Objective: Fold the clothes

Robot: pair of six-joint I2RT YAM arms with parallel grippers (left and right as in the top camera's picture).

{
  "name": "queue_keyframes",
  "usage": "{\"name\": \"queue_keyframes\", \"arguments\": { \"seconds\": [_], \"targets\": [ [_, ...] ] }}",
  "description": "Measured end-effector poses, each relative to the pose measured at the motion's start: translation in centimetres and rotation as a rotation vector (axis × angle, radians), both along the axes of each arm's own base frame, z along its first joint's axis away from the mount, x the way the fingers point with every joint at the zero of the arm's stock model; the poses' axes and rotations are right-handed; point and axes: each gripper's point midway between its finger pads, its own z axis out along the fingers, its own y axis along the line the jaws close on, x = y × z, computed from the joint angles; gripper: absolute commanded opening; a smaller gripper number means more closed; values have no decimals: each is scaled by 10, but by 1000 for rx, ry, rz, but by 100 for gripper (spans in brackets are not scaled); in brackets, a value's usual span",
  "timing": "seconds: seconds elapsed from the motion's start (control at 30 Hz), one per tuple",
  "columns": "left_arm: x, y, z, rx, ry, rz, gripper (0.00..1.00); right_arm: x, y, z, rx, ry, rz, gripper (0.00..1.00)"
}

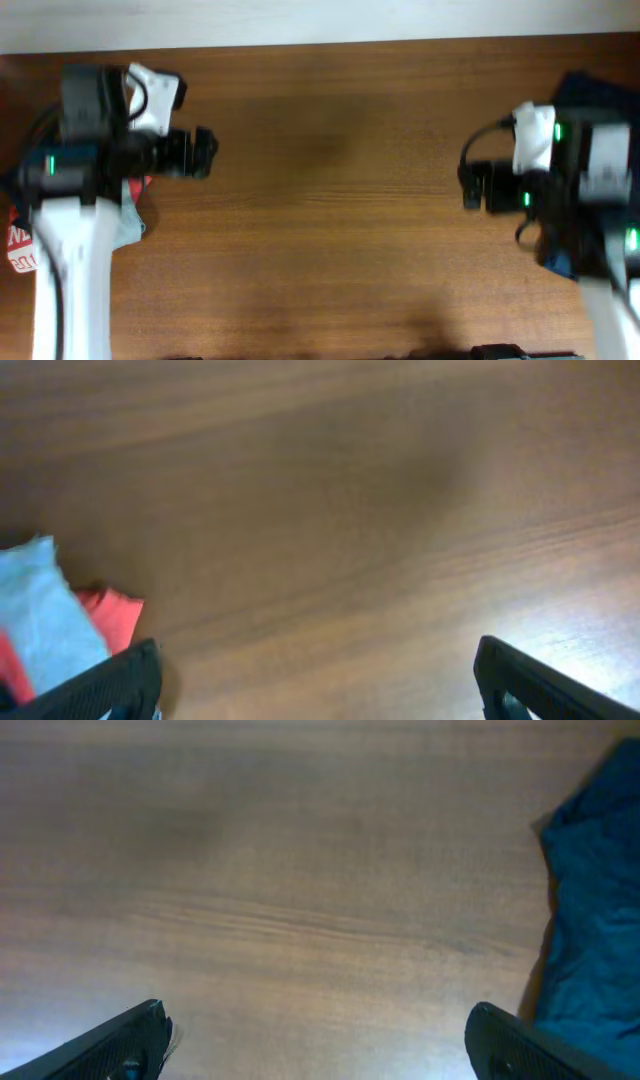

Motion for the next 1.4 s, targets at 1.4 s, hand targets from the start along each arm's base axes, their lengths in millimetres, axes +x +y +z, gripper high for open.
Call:
{"name": "queue_keyframes", "arguments": {
  "seconds": [1.4],
  "targets": [
    [-138, -2, -82, 4, -27, 32, 99, -57, 0, -52, -10, -804, 15, 99]
  ]
}}
